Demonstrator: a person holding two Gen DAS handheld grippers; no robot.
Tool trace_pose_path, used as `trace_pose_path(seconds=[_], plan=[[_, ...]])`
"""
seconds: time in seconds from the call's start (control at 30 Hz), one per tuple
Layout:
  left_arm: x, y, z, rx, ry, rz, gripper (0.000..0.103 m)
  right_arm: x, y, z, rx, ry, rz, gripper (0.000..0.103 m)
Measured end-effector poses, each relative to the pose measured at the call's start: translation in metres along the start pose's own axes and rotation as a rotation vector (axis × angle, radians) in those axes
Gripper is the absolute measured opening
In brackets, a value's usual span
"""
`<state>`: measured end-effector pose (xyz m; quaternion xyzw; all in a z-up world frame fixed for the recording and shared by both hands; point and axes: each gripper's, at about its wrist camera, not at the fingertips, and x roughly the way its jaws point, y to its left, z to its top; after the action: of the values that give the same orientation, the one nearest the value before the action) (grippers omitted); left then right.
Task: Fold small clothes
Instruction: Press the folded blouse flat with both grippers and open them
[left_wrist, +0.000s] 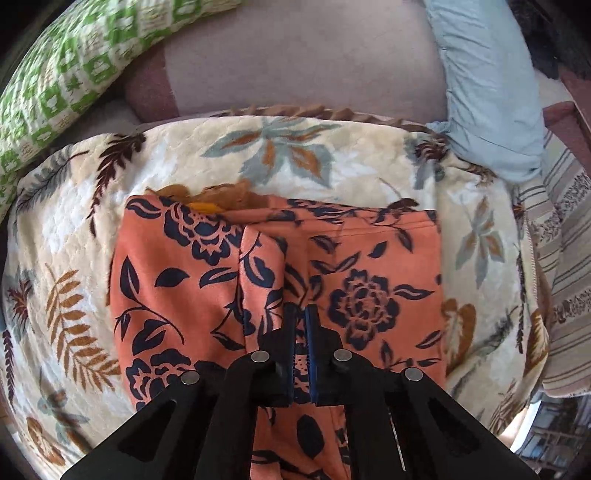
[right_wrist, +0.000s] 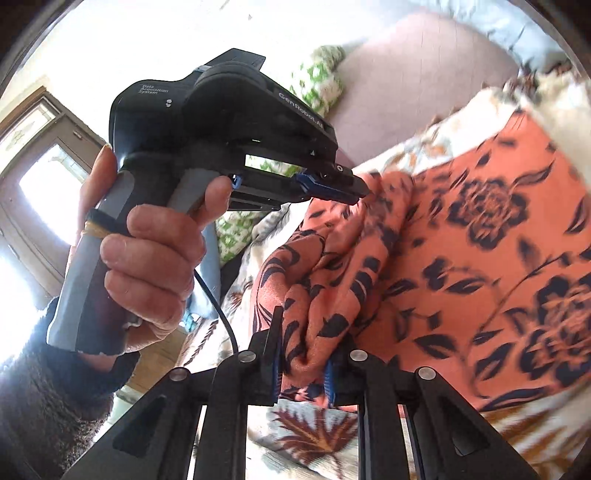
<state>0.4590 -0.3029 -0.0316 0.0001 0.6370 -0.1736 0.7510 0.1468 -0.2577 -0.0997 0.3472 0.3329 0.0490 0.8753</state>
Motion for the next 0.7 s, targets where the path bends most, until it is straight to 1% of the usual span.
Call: trace_pose_path(seconds=[0.07,0.1,0.13,0.17,0.23,0.3,0.33,0.37,0.4,0.43,0.5,0.57,0.6,0.63,0.7], plan=[[0.005,-0.022,0.0,0.039,-0.004,-0.008,0.004,-0.013,-0.011,0.0,0.002,-0.004,-0.052,0.016],[0.011,-0.031,0.001,0.048,0.004,-0.016,0.004,-0.017,-0.018,-0.001,0.014,0.008,-0.073,0.016],[0.02,-0.037,0.0,0.053,0.013,-0.008,0.005,-0.016,-0.027,-0.002,0.033,0.036,-0.1,0.016],[0.029,-0.04,0.0,0.053,0.025,0.017,0.005,-0.014,-0.038,-0.004,0.066,0.064,-0.119,0.016],[0.05,-0.037,-0.001,0.026,0.074,0.054,0.005,-0.008,-0.062,-0.008,0.154,0.13,-0.119,0.016],[0.063,-0.026,-0.003,-0.018,0.109,0.059,0.005,-0.001,-0.075,-0.013,0.214,0.175,-0.113,0.017],[0.063,-0.02,-0.003,-0.038,0.111,0.051,0.005,0.001,-0.078,-0.015,0.23,0.191,-0.111,0.019],[0.057,-0.014,-0.003,-0.059,0.1,0.042,0.005,-0.001,-0.081,-0.016,0.242,0.204,-0.107,0.025],[0.048,-0.008,-0.001,-0.08,0.074,0.024,0.005,-0.004,-0.084,-0.014,0.257,0.206,-0.1,0.026],[0.035,-0.001,-0.001,-0.095,0.044,0.005,0.005,-0.01,-0.087,-0.01,0.27,0.199,-0.094,0.026],[0.008,0.01,-0.001,-0.105,-0.006,0.005,0.007,-0.024,-0.091,-0.001,0.275,0.158,-0.084,0.027],[-0.011,0.026,-0.004,-0.106,-0.041,0.026,0.011,-0.042,-0.095,0.01,0.269,0.067,-0.119,0.027],[-0.018,0.035,-0.007,-0.109,-0.049,0.042,0.016,-0.052,-0.103,0.013,0.266,0.017,-0.132,0.027],[-0.022,0.046,-0.01,-0.117,-0.052,0.053,0.024,-0.058,-0.106,0.018,0.269,-0.027,-0.131,0.027],[-0.029,0.069,-0.022,-0.154,-0.066,0.07,0.026,-0.069,-0.113,0.027,0.286,-0.076,-0.099,0.027]])
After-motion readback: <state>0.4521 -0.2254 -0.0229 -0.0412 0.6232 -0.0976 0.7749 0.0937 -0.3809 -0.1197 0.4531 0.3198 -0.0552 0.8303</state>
